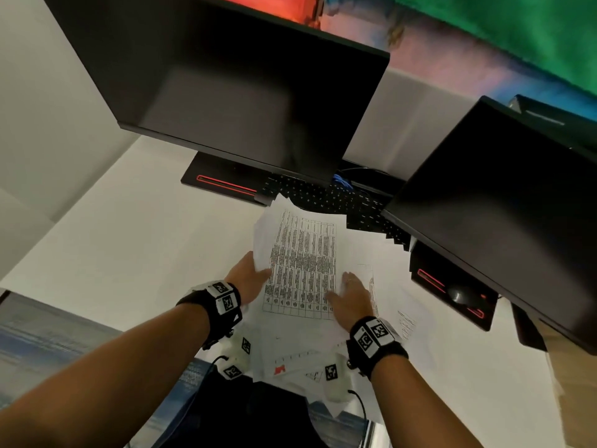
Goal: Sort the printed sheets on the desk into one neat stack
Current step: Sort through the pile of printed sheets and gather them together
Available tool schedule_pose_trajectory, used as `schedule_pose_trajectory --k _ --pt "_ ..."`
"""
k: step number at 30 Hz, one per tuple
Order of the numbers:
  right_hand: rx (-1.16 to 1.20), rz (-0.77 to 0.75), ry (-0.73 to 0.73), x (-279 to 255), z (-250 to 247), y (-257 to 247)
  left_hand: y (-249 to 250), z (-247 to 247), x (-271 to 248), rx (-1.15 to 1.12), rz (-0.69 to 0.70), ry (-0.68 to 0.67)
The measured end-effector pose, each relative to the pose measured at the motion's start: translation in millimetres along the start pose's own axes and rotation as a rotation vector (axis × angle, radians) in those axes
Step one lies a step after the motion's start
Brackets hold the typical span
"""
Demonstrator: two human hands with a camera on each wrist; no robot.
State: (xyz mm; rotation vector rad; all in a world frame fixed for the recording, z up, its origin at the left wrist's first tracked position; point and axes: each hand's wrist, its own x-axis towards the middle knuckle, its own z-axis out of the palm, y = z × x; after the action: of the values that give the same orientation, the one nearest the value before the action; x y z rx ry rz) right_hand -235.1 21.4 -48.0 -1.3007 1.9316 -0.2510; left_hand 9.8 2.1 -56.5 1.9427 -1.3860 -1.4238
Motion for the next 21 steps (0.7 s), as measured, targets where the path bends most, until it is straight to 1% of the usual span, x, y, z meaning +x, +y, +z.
schedule_pose_trajectory --k 2,4,6,8,10,12,14,16,17,19,21 --pt "0.029 -0.010 0.040 -1 2 -1 5 -2 -6 -0.024 0.060 0.047" --pt "0.102 0.001 0.101 -3 -8 -1 10 -13 -15 -0.102 0.184 0.037" --pt "0.298 0.013 0.091 -7 -27 -6 16 -29 -25 -0.156 0.291 0.015" --pt "0.539 -0.014 0.068 -14 -49 -19 33 -45 -34 -0.220 0.332 0.011" --pt "0.652 -0.068 0.110 -22 -72 -37 59 -58 -42 -0.287 0.362 0.029" --pt "0.703 -0.140 0.204 -31 -91 -56 85 -68 -49 -0.341 0.420 0.061" --pt "0.797 -0.268 0.277 -47 -104 -70 104 -74 -57 -0.347 0.499 0.127" --pt "0.857 -0.380 0.320 -62 -111 -80 110 -73 -63 -0.364 0.565 0.167" --pt "0.896 -0.407 0.311 -66 -112 -81 110 -70 -65 -0.384 0.576 0.161" --pt "0.973 -0.426 0.276 -69 -109 -80 99 -63 -59 -0.383 0.553 0.115" --pt "0.946 -0.359 0.281 -64 -101 -74 83 -54 -48 -0.301 0.508 0.117"
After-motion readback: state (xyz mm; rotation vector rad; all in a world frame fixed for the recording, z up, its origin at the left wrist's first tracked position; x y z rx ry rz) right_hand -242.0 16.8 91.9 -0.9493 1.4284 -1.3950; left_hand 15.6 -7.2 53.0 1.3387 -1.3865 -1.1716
